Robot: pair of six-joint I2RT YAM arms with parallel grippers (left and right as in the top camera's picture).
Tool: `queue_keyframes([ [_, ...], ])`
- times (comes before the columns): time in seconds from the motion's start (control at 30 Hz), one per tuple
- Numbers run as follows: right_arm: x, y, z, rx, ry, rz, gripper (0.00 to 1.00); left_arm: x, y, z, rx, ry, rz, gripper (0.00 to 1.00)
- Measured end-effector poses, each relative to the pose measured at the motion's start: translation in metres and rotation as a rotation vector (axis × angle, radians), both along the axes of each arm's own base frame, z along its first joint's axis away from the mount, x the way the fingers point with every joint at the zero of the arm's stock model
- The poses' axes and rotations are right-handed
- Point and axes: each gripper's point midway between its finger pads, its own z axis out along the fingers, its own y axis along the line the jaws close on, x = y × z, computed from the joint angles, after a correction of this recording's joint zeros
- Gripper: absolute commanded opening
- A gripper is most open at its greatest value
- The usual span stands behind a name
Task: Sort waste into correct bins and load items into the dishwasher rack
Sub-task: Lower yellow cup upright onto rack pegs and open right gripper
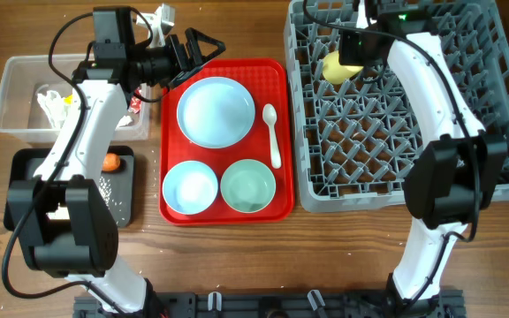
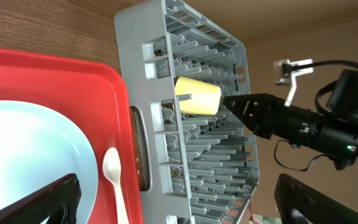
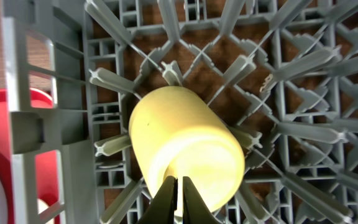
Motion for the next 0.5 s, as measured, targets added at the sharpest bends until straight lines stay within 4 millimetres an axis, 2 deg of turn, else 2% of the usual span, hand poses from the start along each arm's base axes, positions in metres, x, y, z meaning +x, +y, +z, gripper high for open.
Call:
queue_keyframes([
  [0.1,0.002,0.002,-0.010,0.007,0.012,0.001,0.11,0.000,0.000,0.000,0.000,0.000,0.000,1.00],
  [0.27,0.010,0.019,-0.006,0.094,-0.018,0.044,0.11,0.000,0.000,0.000,0.000,0.000,0.000,1.00],
  [0.3,0.010,0.021,-0.006,0.105,-0.015,0.050,0.14,0.000,0.000,0.000,0.000,0.000,0.000,1.00],
  [0.5,0.008,0.024,-0.006,0.119,-0.010,0.063,0.20,0.000,0.000,0.000,0.000,0.000,0.000,1.00],
])
